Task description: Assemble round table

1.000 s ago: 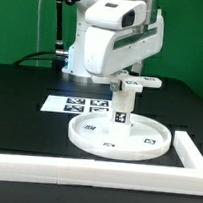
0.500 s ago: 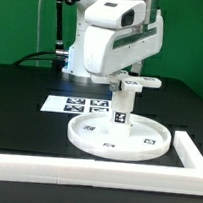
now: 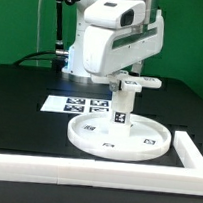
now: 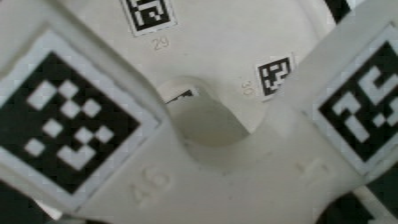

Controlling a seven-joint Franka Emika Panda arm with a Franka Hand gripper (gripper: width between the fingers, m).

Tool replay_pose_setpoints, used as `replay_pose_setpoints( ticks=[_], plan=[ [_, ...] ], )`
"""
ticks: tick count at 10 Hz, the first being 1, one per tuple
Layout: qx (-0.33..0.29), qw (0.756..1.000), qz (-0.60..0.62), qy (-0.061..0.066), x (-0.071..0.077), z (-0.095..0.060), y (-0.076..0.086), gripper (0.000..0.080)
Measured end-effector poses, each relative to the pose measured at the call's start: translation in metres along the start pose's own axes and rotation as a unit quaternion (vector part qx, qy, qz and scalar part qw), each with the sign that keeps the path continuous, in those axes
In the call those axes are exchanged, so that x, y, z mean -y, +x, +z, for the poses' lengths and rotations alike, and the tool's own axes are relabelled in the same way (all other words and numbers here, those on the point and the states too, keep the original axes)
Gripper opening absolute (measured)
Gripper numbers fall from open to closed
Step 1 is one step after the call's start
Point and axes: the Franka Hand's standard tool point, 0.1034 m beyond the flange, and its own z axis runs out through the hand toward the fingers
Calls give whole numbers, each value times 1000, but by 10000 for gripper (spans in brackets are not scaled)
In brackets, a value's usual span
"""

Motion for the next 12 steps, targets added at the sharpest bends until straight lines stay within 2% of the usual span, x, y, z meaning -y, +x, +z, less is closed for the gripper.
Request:
replay_pose_setpoints(
  ticks=[1, 4, 7, 8, 9, 12],
  plan=[
    [0, 1000, 6, 0, 0, 0, 0, 459],
    [-5, 980, 198, 1, 0, 0, 1, 459],
    [-21, 934, 355, 2, 1, 0, 2, 459],
    [-24, 915, 404, 7, 2, 0, 3, 459],
    [-25, 898, 440, 12, 2, 1, 3, 459],
    [-25, 853, 520, 15, 3, 0, 4, 459]
  ],
)
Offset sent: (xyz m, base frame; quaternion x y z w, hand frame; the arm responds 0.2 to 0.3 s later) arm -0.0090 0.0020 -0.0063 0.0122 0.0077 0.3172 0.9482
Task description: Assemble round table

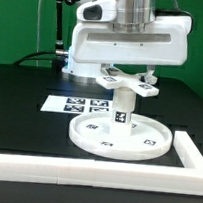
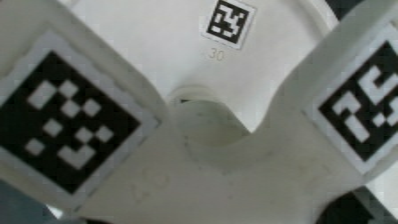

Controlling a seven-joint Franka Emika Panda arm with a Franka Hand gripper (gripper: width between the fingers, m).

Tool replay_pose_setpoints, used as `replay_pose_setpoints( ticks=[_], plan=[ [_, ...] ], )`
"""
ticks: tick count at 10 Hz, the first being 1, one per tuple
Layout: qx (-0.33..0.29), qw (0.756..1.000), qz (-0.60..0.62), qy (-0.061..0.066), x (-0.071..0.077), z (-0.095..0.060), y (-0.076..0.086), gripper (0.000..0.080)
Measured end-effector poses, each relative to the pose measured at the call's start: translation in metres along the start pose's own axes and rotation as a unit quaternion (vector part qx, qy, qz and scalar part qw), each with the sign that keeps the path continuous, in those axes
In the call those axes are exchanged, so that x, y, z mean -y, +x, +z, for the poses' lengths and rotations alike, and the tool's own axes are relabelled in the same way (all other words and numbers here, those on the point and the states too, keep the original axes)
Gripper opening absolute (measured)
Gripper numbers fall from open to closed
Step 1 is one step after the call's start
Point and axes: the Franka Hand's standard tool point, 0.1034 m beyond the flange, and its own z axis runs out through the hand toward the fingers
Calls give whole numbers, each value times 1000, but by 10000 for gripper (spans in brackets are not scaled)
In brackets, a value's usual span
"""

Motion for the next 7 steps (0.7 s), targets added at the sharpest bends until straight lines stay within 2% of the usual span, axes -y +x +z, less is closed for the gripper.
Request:
replay_pose_setpoints(
  ticks=[3, 5, 7],
  plan=[
    [1, 995, 98, 8, 4, 0, -1, 459],
    [-9, 979, 204, 18, 3, 0, -2, 459],
    [-16, 949, 315, 31, 3, 1, -4, 459]
  ],
)
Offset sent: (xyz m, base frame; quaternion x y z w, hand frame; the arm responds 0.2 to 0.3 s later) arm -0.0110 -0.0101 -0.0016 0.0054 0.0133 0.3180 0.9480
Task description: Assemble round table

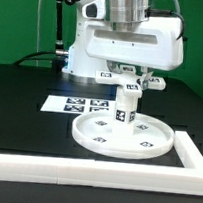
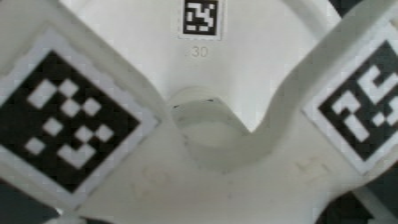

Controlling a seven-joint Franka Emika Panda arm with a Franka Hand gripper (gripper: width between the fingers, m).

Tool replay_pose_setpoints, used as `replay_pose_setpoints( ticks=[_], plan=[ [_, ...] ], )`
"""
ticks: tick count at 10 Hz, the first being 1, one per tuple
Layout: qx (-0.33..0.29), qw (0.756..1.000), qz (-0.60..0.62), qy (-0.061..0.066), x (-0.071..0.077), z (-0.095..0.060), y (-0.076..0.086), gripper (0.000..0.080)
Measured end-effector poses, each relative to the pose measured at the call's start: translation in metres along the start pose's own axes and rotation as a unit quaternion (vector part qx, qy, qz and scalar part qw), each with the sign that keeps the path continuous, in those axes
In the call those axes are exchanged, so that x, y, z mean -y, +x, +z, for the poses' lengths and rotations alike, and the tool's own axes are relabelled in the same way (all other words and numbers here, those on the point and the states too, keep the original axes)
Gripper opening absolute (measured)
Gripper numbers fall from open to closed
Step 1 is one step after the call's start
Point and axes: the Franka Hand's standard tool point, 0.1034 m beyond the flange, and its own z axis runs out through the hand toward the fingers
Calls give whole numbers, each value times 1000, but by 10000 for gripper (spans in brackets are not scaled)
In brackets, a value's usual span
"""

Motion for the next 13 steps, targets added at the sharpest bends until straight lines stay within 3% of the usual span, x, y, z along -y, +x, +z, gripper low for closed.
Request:
replay_pose_setpoints(
  ticks=[4, 11, 12, 13],
  plan=[
    [-1, 987, 161, 12, 1, 0, 1, 459],
    [-3, 919, 394, 28, 2, -3, 5, 459],
    [-1, 920, 392, 28, 3, -2, 4, 591],
    [0, 924, 382, 28, 4, -3, 4, 591]
  ],
)
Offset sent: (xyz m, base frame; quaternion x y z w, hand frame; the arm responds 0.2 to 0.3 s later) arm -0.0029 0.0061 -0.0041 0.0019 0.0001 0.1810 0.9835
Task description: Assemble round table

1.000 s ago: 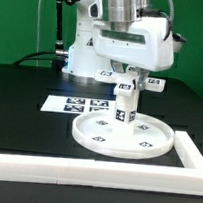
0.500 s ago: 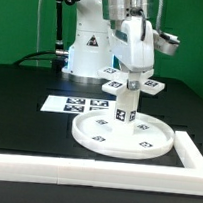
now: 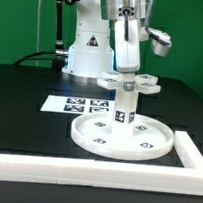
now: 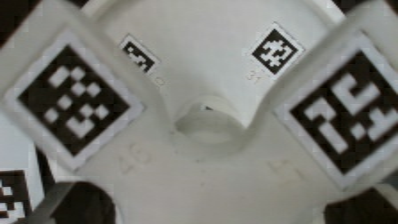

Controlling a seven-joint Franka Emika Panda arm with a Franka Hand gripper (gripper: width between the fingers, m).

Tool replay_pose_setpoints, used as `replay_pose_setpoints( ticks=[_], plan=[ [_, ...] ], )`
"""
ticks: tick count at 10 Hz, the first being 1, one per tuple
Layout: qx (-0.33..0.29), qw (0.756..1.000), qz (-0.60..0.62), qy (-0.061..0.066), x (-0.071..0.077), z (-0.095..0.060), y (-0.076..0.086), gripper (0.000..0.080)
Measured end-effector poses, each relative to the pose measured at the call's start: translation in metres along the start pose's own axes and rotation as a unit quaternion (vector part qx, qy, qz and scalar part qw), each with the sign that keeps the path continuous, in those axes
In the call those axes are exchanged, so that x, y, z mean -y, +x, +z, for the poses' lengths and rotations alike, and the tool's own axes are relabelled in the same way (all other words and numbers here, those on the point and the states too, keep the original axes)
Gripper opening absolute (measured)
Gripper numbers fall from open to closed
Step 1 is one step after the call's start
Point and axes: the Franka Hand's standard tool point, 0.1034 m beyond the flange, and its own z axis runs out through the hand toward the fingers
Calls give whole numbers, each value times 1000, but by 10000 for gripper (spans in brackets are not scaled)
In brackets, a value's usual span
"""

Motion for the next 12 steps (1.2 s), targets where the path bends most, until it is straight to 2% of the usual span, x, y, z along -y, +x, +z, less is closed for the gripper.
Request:
replay_pose_setpoints(
  ticks=[2, 5, 8, 9, 10, 12],
  plan=[
    [7, 1000, -25, -3, 1, -14, -6, 644],
    [28, 999, -7, 14, 4, -33, -16, 649],
    [27, 997, -67, 15, 4, -32, -16, 649],
    [14, 986, -167, 9, 2, -32, -18, 649],
    [10, 967, -255, 8, 2, -31, -24, 649],
    [24, 931, -363, -1, 2, -29, -26, 649]
  ],
)
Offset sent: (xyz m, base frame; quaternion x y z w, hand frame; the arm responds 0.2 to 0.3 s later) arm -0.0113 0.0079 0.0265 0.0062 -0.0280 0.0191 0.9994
